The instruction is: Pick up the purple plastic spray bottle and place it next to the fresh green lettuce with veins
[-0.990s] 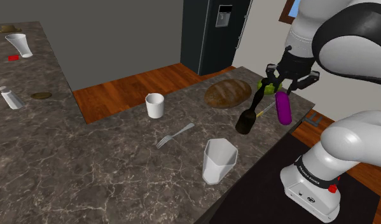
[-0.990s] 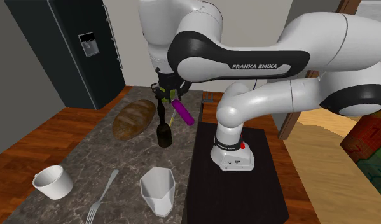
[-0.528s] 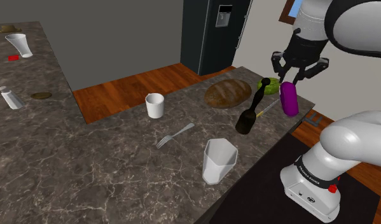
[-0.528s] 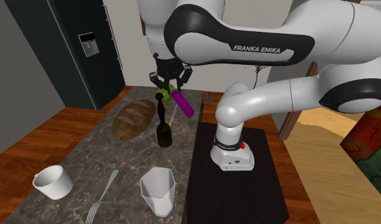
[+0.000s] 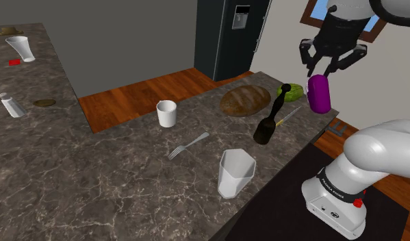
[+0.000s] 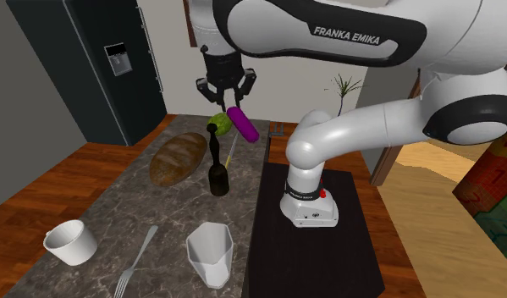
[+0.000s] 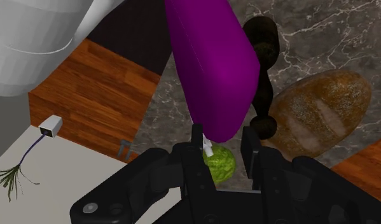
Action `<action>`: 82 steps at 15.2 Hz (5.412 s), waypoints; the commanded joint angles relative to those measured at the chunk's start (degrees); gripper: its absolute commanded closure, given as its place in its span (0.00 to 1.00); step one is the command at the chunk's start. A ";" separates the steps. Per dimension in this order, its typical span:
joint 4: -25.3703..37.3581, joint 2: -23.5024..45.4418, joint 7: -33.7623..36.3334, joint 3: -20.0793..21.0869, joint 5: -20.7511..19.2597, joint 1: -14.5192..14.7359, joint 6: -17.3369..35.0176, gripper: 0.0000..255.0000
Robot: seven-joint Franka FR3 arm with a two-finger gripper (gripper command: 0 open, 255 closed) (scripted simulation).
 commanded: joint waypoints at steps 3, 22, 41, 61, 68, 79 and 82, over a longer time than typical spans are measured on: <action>3.38 1.33 -0.52 -0.63 -0.84 -0.74 -1.94 1.00; -2.35 9.91 -21.03 -26.06 -20.80 -7.67 16.25 1.00; -4.62 20.57 -27.07 -37.41 -27.85 -11.04 32.09 1.00; -18.52 22.47 -22.16 -39.13 -32.11 -12.74 47.36 1.00; -22.39 24.92 -19.94 -39.60 -34.31 -13.80 53.48 1.00; -27.06 31.25 -15.31 -39.71 -39.09 -16.38 64.17 1.00; -27.97 33.56 -13.63 -39.49 -40.85 -17.40 67.30 1.00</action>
